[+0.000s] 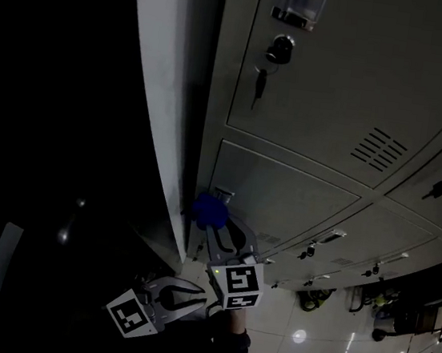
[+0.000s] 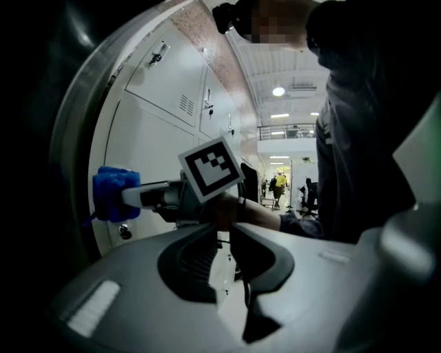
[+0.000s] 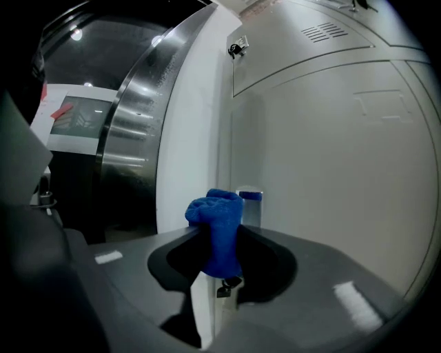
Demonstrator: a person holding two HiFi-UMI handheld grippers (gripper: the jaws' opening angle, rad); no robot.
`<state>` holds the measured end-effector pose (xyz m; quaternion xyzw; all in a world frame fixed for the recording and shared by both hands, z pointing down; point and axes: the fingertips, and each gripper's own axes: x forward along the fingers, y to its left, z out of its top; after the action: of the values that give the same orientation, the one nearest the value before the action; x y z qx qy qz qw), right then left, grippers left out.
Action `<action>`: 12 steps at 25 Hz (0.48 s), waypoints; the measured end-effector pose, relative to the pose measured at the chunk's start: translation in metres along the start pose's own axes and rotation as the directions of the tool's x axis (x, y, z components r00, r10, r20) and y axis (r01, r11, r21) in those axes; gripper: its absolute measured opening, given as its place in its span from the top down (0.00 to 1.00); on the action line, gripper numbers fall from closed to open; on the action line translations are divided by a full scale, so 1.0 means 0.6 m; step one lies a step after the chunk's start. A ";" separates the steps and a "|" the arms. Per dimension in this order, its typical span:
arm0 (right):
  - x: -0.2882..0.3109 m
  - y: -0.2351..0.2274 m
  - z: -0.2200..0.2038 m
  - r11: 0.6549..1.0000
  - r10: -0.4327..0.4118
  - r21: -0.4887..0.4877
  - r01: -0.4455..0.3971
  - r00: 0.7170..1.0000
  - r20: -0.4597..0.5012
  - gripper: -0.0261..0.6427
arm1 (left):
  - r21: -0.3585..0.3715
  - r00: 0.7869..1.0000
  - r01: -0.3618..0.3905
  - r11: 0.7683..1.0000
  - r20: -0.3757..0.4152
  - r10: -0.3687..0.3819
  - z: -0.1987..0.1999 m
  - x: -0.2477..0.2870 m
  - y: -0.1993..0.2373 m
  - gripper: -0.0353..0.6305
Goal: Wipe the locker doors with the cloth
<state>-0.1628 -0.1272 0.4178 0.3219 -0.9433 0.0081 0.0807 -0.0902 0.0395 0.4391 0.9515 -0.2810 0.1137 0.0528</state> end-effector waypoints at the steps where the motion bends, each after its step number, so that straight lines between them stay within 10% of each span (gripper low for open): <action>1: 0.006 0.004 -0.004 1.000 -0.001 0.005 0.001 1.000 -0.004 0.78 | -0.002 1.000 -0.003 1.000 -0.005 0.003 -0.003 -0.006 0.003 0.87; 12: 0.008 -0.038 -0.042 0.996 -0.069 0.053 0.070 0.997 -0.024 0.78 | -0.013 0.998 -0.018 1.000 -0.054 0.017 -0.020 -0.018 0.001 0.87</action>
<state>-0.1492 -0.1463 0.4426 0.3564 -0.9301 0.0341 0.0825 -0.1016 0.0465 0.4484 0.9451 -0.2886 0.1381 0.0659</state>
